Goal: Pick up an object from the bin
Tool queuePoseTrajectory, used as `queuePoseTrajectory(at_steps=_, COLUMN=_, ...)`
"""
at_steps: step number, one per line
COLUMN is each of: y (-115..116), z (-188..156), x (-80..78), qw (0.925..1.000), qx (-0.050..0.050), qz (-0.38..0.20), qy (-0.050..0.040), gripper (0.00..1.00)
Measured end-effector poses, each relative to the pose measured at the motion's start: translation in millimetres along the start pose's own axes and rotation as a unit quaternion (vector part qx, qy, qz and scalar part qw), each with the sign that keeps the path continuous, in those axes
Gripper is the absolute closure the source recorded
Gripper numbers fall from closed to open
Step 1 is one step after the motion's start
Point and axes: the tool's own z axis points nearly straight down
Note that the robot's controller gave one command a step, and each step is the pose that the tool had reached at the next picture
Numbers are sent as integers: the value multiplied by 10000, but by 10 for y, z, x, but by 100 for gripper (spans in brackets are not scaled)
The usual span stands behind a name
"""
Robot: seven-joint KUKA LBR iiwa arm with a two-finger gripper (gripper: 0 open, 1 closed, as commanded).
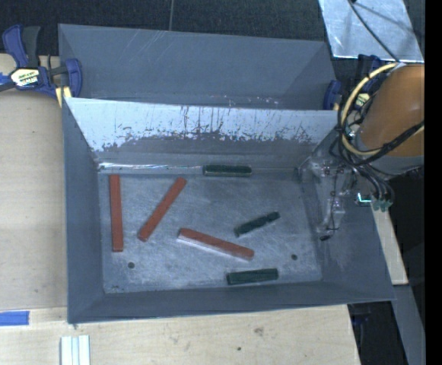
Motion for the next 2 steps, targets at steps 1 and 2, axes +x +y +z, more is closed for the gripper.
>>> queuePoseTrajectory(at_steps=1, y=809, z=729, x=-65, qw=9889, qx=1, qz=-1487, qy=-27, gripper=0)
queuePoseTrajectory(at_steps=2, y=807, z=719, x=-72, qw=9888, qx=6, qz=-1494, qy=-37, gripper=100)
